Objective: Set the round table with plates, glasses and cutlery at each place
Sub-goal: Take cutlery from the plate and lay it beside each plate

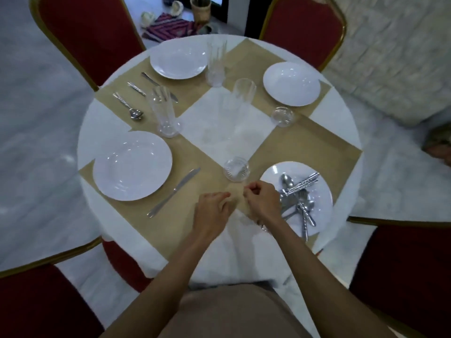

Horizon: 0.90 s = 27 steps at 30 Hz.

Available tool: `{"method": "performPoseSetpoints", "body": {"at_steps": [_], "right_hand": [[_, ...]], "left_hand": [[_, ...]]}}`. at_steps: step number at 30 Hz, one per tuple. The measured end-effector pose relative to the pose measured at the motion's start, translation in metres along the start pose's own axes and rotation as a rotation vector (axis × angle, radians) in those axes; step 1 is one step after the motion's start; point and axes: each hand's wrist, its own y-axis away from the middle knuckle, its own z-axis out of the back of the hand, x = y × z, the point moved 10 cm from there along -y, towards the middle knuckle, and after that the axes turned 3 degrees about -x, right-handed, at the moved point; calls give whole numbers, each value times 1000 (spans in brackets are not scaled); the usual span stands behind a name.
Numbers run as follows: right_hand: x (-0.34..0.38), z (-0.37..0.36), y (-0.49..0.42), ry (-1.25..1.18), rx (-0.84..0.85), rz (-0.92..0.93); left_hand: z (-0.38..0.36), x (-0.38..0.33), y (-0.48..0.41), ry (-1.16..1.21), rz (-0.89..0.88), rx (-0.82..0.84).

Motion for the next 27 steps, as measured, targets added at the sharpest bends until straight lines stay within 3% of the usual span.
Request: {"method": "performPoseSetpoints", "body": {"at_steps": [4, 11, 18, 22, 27], "right_hand": [[-39, 72, -9, 63, -102, -25], [-77, 125, -31, 205, -58, 32], [-54, 127, -75, 589, -27, 299], [-51, 108, -89, 881, 134, 438], [-38, 88, -86, 1077, 214, 663]], "left_hand": [[-34, -51, -3, 35, -123, 58], [-87, -102, -1, -52, -118, 182], [-108, -117, -10, -167, -63, 160], [-98, -109, -6, -64, -15, 79], [-87, -92, 2, 26, 84, 12]]}}
